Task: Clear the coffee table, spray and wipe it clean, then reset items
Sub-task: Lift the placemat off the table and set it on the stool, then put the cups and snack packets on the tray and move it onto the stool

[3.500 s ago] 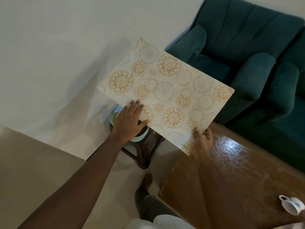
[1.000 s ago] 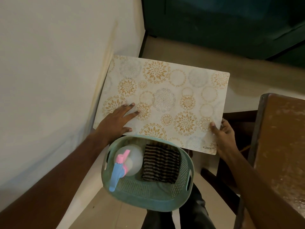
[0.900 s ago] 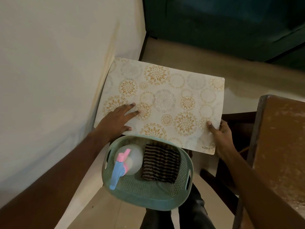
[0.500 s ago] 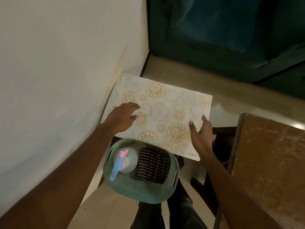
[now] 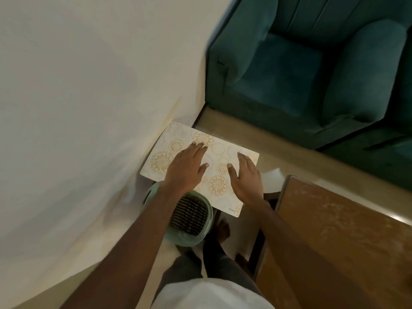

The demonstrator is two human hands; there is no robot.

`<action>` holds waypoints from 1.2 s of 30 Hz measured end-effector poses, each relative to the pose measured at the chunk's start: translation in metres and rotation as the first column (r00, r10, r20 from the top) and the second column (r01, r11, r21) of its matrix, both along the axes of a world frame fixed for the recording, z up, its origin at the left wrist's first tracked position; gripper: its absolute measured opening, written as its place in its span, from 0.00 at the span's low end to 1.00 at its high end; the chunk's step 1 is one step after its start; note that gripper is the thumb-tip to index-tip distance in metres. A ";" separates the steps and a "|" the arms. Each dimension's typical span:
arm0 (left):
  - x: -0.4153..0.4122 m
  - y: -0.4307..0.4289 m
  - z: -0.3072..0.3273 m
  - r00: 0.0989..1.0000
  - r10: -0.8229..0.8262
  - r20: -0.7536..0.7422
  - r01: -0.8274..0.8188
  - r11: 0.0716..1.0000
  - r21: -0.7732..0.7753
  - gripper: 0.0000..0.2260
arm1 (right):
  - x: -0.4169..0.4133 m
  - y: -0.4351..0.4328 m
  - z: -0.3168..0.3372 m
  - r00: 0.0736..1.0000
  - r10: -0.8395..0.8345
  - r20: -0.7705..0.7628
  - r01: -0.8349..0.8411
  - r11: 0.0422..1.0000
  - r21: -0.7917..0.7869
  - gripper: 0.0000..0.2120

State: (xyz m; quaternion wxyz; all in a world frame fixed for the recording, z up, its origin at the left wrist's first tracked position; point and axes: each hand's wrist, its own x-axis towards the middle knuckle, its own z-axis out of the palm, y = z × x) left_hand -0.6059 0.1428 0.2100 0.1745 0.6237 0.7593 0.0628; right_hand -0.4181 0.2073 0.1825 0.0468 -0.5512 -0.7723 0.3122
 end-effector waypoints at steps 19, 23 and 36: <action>0.102 -0.116 0.059 0.994 -0.100 -0.047 0.106 0.982 0.153 0.22 | 0.100 -0.140 0.071 1.000 -0.012 0.005 0.010 0.979 0.204 0.28; 0.136 -0.140 0.064 0.986 -0.150 -0.073 0.160 0.975 0.157 0.21 | 0.140 -0.174 0.079 0.999 -0.042 0.028 0.035 0.978 0.207 0.28; 0.326 -0.197 0.062 0.949 -0.311 -0.039 0.313 0.947 0.069 0.25 | 0.334 -0.254 0.087 0.985 -0.145 0.090 0.120 0.964 0.236 0.27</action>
